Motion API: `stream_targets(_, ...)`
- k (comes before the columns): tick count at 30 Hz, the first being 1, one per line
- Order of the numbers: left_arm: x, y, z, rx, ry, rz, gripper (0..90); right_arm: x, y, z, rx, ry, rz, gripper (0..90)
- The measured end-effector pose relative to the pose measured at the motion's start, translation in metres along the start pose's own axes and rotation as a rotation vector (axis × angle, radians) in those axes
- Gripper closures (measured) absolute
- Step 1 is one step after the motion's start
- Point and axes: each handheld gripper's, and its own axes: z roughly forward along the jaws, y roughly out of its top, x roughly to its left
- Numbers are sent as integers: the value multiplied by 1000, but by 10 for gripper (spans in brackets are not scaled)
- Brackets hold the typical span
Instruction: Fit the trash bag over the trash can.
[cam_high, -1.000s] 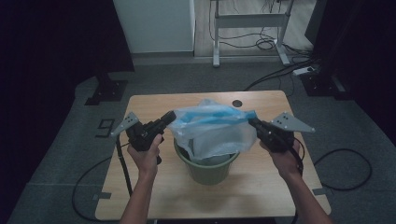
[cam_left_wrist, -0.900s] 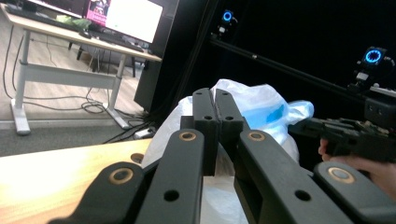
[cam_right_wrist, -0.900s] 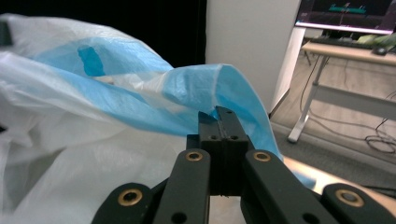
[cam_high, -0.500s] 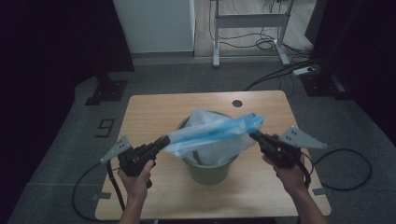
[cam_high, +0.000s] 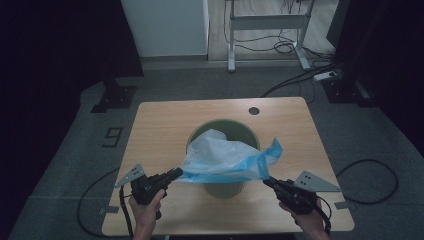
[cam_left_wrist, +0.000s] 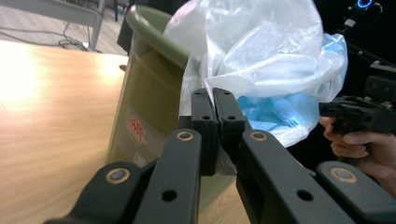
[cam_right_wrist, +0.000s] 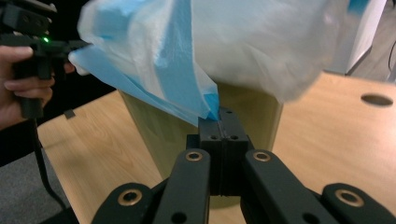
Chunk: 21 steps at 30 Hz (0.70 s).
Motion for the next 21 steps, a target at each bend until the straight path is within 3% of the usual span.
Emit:
stream_targets(5, 1, -4, 5, 25, 18, 7, 877, -6, -11, 9, 47, -24, 3, 893)
stream_targets(11, 1, -6, 6, 33, 40, 14, 848, -13, -11, 16, 51, -56, 8, 893)
stream_targets(14, -5, -4, 0, -6, 68, 33, 690, -12, -8, 18, 36, -66, 8, 892)
stream_targets(18, -22, 2, -9, -6, 93, 115, 412, -8, -5, 13, 13, -56, -2, 890)
stream_targets(21, -34, 8, -14, -8, 96, 169, 329, -7, -2, 10, 5, -54, -8, 890)
